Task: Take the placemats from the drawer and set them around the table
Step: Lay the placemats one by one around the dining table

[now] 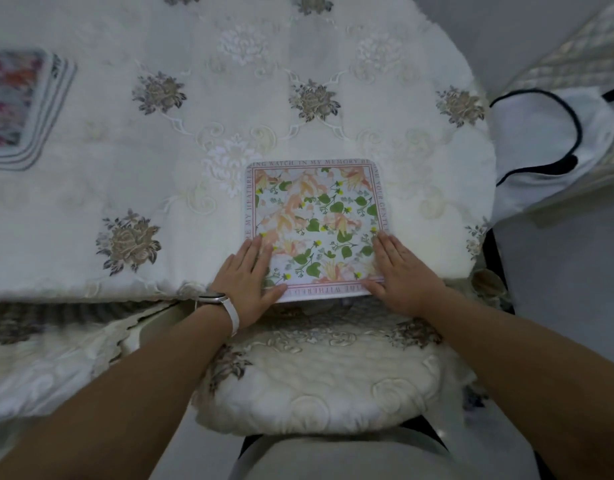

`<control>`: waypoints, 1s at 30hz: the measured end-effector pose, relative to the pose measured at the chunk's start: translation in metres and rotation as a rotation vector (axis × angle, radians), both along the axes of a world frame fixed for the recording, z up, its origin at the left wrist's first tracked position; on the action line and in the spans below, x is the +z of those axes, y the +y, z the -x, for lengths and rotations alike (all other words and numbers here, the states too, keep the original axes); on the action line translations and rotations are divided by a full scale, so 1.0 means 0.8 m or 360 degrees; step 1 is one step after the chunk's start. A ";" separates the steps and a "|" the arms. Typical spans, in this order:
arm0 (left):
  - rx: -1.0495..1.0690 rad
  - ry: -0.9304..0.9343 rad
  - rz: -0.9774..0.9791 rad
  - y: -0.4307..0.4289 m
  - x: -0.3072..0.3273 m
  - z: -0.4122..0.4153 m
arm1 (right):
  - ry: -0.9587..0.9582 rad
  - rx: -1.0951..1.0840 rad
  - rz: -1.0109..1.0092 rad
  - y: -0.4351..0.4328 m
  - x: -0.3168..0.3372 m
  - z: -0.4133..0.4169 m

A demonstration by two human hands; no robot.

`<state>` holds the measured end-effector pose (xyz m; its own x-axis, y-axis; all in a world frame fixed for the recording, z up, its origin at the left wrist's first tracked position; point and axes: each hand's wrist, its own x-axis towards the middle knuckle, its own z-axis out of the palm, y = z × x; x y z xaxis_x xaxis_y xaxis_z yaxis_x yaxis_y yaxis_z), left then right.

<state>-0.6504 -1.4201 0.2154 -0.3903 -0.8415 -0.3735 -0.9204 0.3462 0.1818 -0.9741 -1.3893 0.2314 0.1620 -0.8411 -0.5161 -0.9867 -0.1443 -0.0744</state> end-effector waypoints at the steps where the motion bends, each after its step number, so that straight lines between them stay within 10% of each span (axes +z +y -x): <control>1: 0.0019 -0.0009 -0.0015 0.003 0.005 -0.001 | 0.0014 -0.0016 -0.0028 0.001 0.006 0.000; 12: 0.0485 0.0439 0.0240 0.025 0.095 0.001 | -0.0130 -0.0100 0.0156 -0.013 0.117 -0.020; 30: 0.0702 0.0175 0.0731 0.218 0.228 0.011 | -0.0492 0.0781 0.0479 0.057 0.203 -0.085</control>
